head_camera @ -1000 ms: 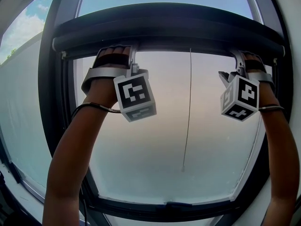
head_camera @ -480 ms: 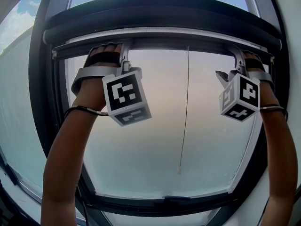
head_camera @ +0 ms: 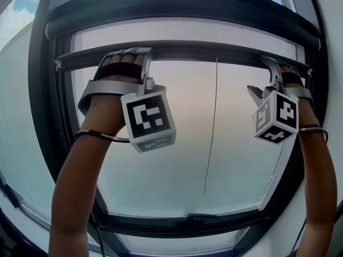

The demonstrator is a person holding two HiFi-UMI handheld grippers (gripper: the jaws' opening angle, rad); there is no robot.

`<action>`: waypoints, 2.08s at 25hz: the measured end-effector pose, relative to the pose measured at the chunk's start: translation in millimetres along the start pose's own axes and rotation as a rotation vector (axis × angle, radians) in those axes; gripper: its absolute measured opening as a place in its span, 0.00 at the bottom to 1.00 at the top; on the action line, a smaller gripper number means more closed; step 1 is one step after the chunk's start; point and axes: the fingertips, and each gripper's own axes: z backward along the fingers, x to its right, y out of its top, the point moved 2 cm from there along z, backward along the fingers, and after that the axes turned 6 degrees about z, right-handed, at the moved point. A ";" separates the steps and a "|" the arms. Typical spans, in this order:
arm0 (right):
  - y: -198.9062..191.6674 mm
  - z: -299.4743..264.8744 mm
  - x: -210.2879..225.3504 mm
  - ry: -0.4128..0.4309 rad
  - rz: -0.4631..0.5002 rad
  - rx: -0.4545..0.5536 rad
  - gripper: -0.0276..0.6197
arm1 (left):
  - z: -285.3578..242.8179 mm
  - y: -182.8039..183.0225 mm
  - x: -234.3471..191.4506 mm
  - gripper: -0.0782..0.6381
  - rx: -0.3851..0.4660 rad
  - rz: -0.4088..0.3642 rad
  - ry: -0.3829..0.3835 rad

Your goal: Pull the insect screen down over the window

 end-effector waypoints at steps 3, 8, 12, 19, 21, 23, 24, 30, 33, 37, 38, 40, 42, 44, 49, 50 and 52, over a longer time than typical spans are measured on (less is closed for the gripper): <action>1.1 6.5 -13.0 0.012 -0.001 0.005 0.55 | 7.3 0.3 12.7 0.61 0.004 0.009 -0.021; 4.1 14.8 -28.4 0.037 -0.004 0.010 0.55 | 16.8 -0.8 29.9 0.61 0.017 0.032 -0.068; 5.7 21.2 -40.6 0.062 -0.009 0.009 0.55 | 24.7 -1.7 41.9 0.61 0.018 0.033 -0.113; 5.6 45.6 -79.3 0.128 -0.013 -0.004 0.55 | 50.7 1.6 78.6 0.61 0.083 0.036 -0.201; 7.0 55.5 -96.6 0.148 -0.016 -0.009 0.55 | 61.0 2.0 95.5 0.61 0.096 0.038 -0.233; 11.4 57.7 -109.0 0.160 -0.020 -0.011 0.55 | 65.2 -1.2 107.8 0.61 0.096 0.037 -0.233; 13.5 56.6 -111.5 0.162 -0.022 -0.012 0.55 | 64.9 -3.2 110.5 0.61 0.092 0.036 -0.222; 14.9 56.1 -118.2 0.204 -0.019 -0.016 0.55 | 64.8 -3.2 117.8 0.61 0.075 0.050 -0.230; 17.0 65.7 -139.2 0.220 -0.023 -0.002 0.55 | 77.7 -3.8 138.1 0.61 0.074 0.054 -0.315; 20.2 78.6 -160.3 0.261 -0.024 0.018 0.55 | 90.6 -6.1 159.3 0.61 0.057 0.051 -0.368; 20.5 80.1 -162.2 0.273 -0.024 0.023 0.55 | 92.0 -6.6 161.9 0.61 0.048 0.050 -0.389; 20.6 81.7 -164.3 0.298 -0.020 0.029 0.55 | 94.2 -6.2 164.6 0.61 0.037 0.068 -0.438; 21.6 83.0 -165.9 0.329 -0.017 0.032 0.55 | 97.1 -6.0 165.4 0.61 0.031 0.093 -0.486; 23.3 86.2 -168.4 0.371 -0.011 0.034 0.55 | 101.9 -7.0 166.4 0.61 0.018 0.100 -0.526; 26.4 96.9 -170.7 0.485 -0.019 0.044 0.55 | 112.8 -8.5 170.4 0.61 -0.007 0.095 -0.607; 27.5 98.4 -171.2 0.503 -0.027 0.052 0.55 | 114.4 -9.0 171.5 0.61 -0.011 0.098 -0.624; 29.3 102.1 -175.8 0.544 -0.039 0.062 0.55 | 118.6 -9.8 176.8 0.61 -0.019 0.102 -0.669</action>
